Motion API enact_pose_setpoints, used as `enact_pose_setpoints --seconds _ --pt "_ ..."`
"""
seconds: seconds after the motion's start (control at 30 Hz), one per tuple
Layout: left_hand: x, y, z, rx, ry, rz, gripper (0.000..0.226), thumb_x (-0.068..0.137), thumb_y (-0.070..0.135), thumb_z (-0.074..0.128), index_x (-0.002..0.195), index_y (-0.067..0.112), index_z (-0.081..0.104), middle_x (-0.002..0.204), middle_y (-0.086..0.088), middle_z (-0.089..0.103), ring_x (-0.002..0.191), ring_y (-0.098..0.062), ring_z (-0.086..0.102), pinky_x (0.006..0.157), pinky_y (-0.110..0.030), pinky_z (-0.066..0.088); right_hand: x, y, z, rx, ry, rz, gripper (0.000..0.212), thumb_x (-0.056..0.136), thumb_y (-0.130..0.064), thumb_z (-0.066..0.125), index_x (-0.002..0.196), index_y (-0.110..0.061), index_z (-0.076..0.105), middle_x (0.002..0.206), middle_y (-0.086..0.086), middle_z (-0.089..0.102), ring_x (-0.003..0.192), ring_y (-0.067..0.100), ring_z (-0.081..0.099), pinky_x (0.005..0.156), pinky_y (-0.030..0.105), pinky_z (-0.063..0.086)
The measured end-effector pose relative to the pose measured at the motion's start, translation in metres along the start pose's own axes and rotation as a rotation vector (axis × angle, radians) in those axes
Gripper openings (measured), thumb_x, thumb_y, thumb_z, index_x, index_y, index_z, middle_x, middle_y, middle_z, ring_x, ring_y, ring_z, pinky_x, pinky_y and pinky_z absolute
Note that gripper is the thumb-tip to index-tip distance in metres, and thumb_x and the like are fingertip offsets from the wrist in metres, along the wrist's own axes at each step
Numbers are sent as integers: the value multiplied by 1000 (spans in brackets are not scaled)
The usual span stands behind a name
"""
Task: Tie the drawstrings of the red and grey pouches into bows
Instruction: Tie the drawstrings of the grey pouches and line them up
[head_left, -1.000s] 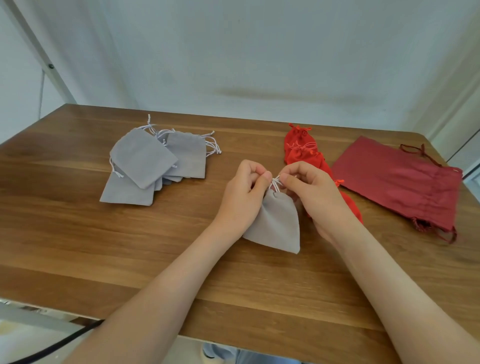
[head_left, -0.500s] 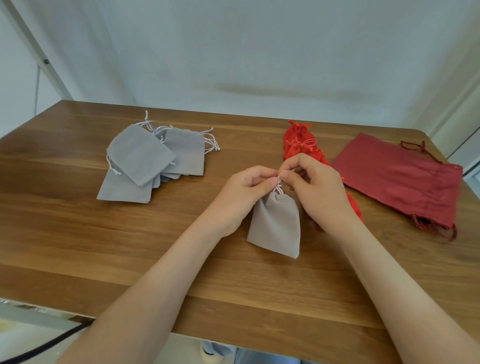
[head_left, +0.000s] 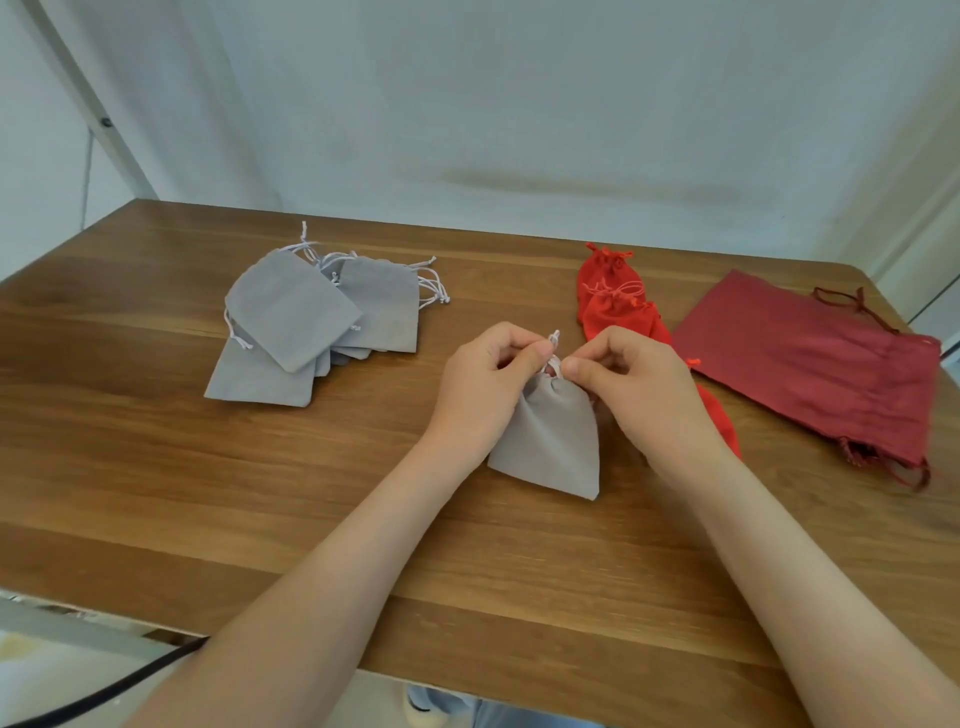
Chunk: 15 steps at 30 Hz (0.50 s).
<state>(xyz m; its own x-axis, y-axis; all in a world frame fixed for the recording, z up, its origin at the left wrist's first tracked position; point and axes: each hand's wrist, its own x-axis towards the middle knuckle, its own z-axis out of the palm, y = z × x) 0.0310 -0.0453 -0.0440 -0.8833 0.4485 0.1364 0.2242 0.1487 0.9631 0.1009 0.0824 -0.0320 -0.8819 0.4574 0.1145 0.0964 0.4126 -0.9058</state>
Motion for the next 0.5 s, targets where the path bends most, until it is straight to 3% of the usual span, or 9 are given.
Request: enact_pose_setpoints --seconds 0.17,0.37,0.5 --pt "-3 2 0 92 25 97 11 92 26 60 86 22 69 78 13 66 78 2 59 69 -8 41 1 -2 3 70 -104 123 6 86 -14 67 81 -11 68 63 1 62 53 6 54 49 17 44" --pt "-5 4 0 195 27 167 14 92 19 58 87 22 70 80 18 65 81 9 56 70 -3 36 -2 -3 5 -43 -150 112 13 90 -17 61 82 -19 72 71 4 64 64 12 53 64 33 44" --pt "-2 5 -3 177 16 153 15 93 21 57 90 28 70 82 22 65 85 9 57 73 -3 38 -4 -7 2 38 -204 121 16 93 -20 58 86 -17 72 82 13 67 66 9 54 61 24 43"
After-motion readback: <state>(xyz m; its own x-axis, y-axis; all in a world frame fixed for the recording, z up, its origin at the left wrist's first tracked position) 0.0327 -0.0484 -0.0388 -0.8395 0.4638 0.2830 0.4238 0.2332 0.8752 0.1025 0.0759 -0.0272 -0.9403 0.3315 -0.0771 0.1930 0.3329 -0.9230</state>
